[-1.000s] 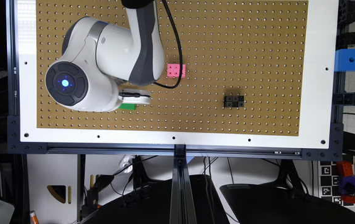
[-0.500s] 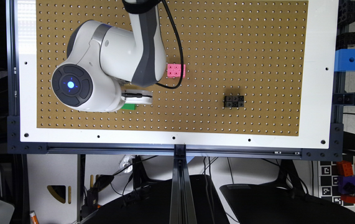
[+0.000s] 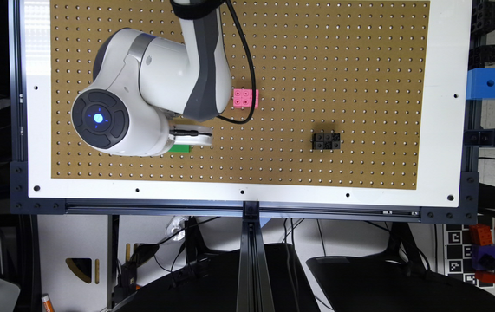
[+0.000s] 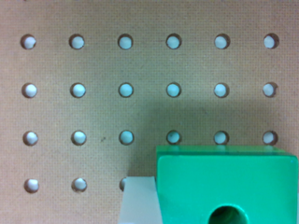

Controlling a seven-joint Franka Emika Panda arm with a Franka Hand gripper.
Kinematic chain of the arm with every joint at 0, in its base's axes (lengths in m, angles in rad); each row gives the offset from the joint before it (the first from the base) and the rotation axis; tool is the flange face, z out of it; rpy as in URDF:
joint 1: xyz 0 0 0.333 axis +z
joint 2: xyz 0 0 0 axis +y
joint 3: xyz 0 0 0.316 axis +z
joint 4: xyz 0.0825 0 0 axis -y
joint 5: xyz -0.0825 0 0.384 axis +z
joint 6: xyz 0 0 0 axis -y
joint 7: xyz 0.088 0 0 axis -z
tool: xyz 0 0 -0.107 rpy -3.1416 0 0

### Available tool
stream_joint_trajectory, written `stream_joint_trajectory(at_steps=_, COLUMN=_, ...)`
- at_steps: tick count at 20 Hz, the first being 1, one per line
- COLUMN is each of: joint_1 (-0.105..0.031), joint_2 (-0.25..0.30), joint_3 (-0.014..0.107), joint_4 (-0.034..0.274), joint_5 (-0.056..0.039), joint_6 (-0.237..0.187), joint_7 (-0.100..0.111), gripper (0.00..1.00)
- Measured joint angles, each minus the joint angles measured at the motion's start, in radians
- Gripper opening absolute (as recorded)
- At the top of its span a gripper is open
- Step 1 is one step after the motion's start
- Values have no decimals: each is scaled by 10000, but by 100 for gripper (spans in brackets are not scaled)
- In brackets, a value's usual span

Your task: Pick up green block.

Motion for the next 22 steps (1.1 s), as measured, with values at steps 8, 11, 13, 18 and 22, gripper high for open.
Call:
stream_joint_trajectory(at_steps=8, joint_1=-1, joint_2=-55, joint_3=0, joint_4=-1, joint_5=0, joint_6=-21, joint_7=0, gripper=0)
stream_joint_trajectory(at_steps=11, joint_1=-3, joint_2=-274, joint_3=0, joint_4=-3, joint_5=0, joint_6=-258, joint_7=0, gripper=0)
stream_joint_trajectory(at_steps=13, joint_1=-3, joint_2=-386, joint_3=0, joint_4=-4, joint_5=0, joint_6=-358, joint_7=0, gripper=0)
stream_joint_trajectory(at_steps=18, joint_1=-3, joint_2=-953, joint_3=0, joint_4=-11, joint_5=0, joint_6=-970, joint_7=0, gripper=0)
stream_joint_trajectory(at_steps=22, joint_1=-3, joint_2=-1259, joint_3=1, joint_4=-14, joint_5=0, joint_6=-1233, joint_7=0, gripper=0)
